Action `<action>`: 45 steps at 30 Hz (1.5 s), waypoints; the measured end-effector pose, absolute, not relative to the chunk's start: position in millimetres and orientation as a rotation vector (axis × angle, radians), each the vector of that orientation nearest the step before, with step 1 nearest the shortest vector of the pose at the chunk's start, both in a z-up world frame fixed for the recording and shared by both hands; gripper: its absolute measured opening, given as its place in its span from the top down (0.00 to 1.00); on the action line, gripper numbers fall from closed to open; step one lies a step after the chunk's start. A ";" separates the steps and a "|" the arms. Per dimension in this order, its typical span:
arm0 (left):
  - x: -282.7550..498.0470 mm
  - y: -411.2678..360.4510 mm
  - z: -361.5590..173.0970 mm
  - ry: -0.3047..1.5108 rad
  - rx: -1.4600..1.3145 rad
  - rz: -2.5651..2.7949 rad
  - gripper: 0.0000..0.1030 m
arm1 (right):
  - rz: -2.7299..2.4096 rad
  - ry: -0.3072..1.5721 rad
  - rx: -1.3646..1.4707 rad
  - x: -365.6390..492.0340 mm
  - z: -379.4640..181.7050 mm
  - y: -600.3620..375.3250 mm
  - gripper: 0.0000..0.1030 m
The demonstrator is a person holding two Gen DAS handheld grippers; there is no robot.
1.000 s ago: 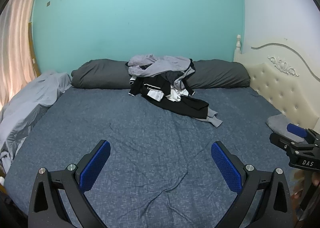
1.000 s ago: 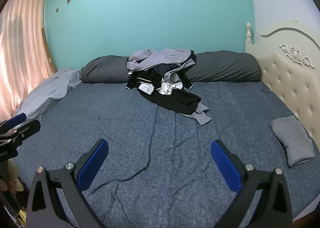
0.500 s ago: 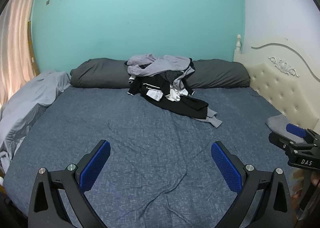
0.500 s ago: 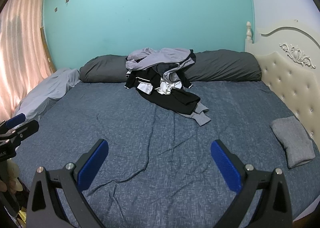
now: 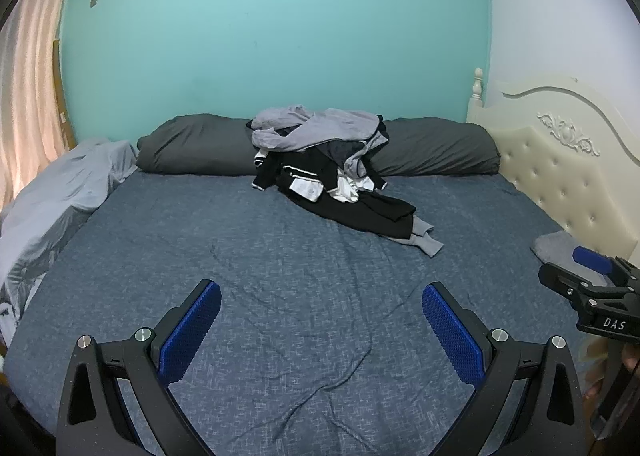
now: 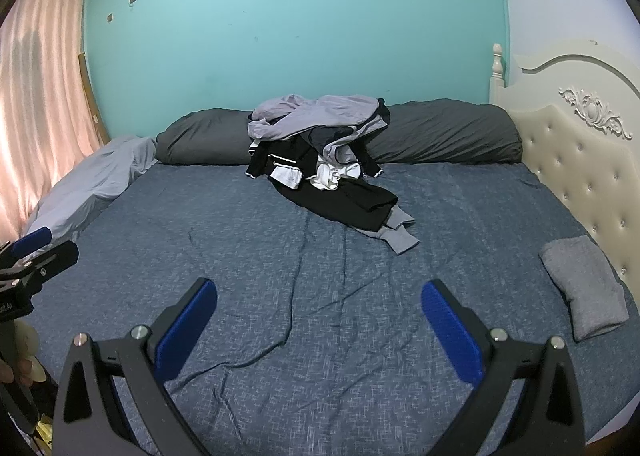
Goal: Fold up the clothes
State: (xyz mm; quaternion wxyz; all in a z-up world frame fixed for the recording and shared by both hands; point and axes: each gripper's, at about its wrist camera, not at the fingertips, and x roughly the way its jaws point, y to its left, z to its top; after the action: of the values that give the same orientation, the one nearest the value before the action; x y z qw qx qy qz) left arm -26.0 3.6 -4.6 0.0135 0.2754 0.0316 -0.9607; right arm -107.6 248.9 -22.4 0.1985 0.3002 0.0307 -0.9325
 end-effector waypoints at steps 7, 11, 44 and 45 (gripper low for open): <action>-28.5 6.6 -5.4 0.102 0.844 -2.934 0.00 | -2.613 0.091 0.839 -110.3 -21.6 250.3 0.00; -29.8 6.5 -1.8 0.106 0.843 -2.930 0.00 | -2.613 0.090 0.838 -111.6 -21.2 251.5 0.00; -69.9 -3.0 -19.6 0.129 0.876 -2.873 0.00 | -2.591 0.103 0.855 -148.0 -41.1 242.7 0.00; -74.1 -4.4 -21.2 0.123 0.876 -2.872 0.00 | -2.590 0.104 0.856 -151.8 -43.1 242.0 0.00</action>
State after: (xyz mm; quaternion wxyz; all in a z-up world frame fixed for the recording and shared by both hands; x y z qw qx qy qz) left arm -74.1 -4.4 -21.2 0.0679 0.2908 0.0410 -0.9535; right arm -151.8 242.0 -43.1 0.2043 0.3070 0.0371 -0.9288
